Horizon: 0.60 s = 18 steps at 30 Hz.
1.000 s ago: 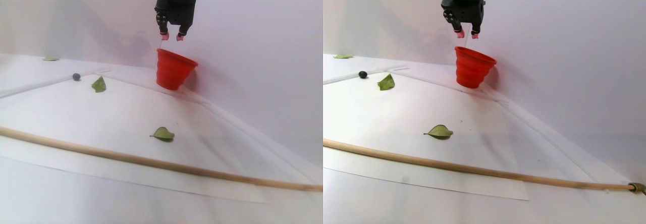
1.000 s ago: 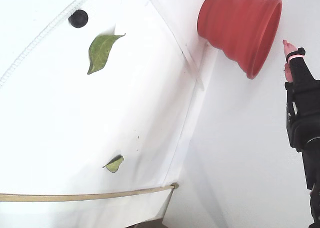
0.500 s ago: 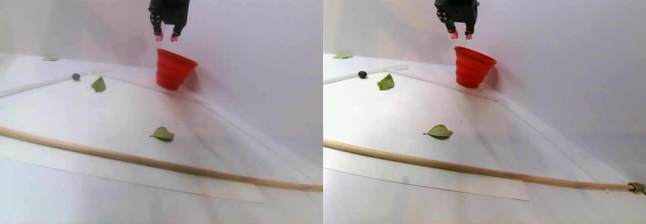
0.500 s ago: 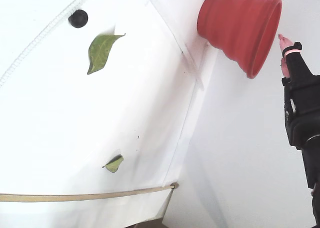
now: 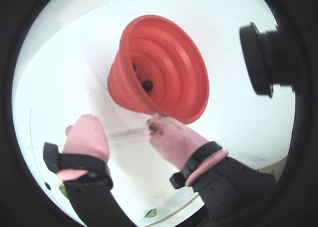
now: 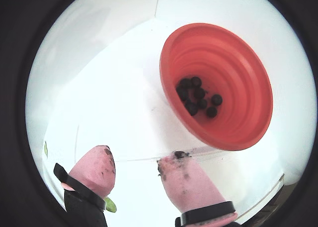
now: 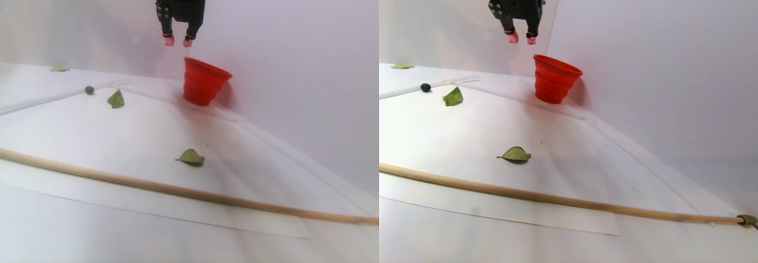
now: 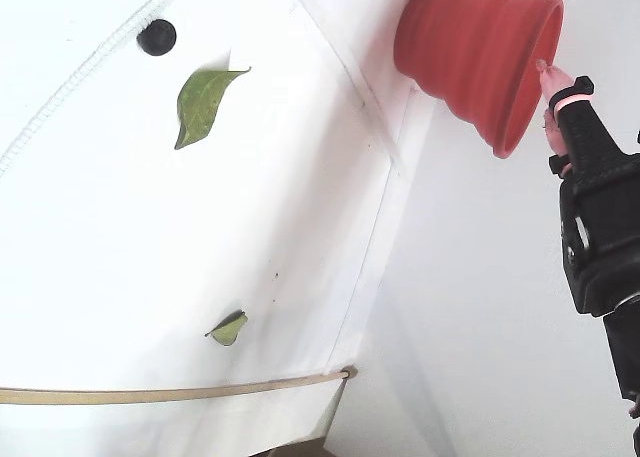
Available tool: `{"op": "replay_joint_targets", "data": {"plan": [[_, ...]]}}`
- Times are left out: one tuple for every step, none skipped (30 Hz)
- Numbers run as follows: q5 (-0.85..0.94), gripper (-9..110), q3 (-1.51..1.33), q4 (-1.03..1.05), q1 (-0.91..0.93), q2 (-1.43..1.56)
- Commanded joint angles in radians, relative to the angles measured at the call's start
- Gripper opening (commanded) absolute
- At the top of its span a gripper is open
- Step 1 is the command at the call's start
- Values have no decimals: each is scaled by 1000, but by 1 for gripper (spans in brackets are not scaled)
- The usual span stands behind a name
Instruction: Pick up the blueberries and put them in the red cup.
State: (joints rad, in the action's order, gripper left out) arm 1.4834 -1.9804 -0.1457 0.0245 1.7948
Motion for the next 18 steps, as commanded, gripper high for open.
{"op": "replay_joint_targets", "data": {"plan": [[-5,17,3,12,-3,147],[-3,17,-8,12,-9,155],[-2,17,-17,18,-14,163],[-2,17,-21,28,-20,170],[-8,17,-25,38,-26,175],[-12,17,-26,52,-31,179],[-15,17,-31,64,-37,184],[-17,17,-37,67,-43,186],[-18,17,-48,67,-49,190],[-18,17,-57,71,-55,195],[-17,17,-64,72,-63,198],[-15,17,-72,72,-67,198],[-14,17,-81,72,-74,199],[-14,17,-89,75,-78,201],[-14,17,-94,78,-84,202],[-15,17,-97,84,-91,202],[-17,17,-98,91,-97,202],[-18,17,-101,95,-101,202]]}}
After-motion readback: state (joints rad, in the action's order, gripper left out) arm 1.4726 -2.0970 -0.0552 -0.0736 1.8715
